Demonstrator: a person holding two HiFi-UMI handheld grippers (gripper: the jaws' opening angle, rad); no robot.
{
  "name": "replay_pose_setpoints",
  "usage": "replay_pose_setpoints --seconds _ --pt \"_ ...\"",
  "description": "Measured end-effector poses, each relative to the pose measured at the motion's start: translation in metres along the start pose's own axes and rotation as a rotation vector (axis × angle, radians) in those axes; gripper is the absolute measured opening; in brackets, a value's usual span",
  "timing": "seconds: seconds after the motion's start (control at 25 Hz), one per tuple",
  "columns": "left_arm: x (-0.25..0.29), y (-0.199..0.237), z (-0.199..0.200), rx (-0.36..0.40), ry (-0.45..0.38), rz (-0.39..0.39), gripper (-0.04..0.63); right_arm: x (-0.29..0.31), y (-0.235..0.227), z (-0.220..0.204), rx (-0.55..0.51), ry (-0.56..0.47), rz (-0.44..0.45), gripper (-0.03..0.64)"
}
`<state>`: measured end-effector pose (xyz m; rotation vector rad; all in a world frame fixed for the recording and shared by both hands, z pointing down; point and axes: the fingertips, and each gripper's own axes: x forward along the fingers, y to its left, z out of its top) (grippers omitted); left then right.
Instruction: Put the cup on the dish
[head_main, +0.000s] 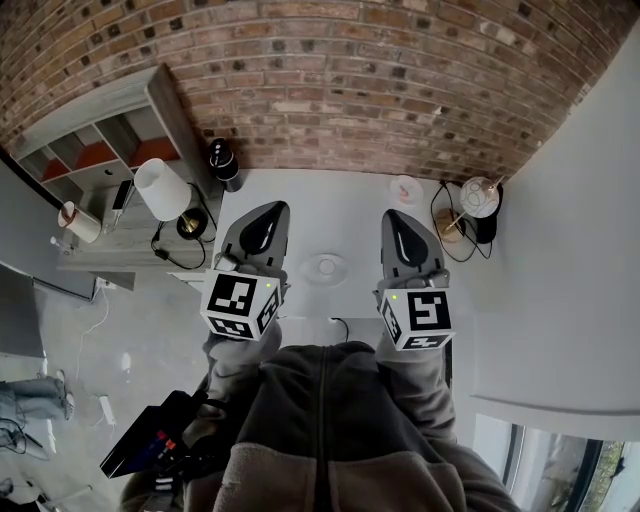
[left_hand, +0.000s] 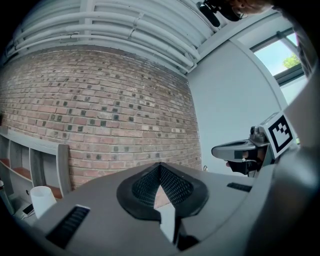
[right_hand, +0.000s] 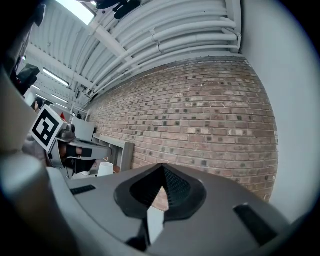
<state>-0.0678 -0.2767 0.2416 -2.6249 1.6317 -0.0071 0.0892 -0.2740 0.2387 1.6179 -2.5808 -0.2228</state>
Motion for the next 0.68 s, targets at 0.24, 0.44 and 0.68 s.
replay_pose_setpoints --seconds 0.24,0.44,0.68 --pt "0.002 -0.0038 -0.0019 0.001 0.009 -0.01 0.005 -0.002 -0.0023 -0.0019 -0.001 0.009 -0.008 0.002" --pt "0.0041 -0.0069 -0.0045 0.005 0.017 -0.017 0.005 -0.0025 -0.0046 -0.0051 0.002 0.018 -0.017 0.002" --pt "0.0045 -0.0084 -0.0049 0.004 0.016 -0.026 0.005 -0.002 -0.0039 -0.0056 -0.005 0.016 -0.02 0.002"
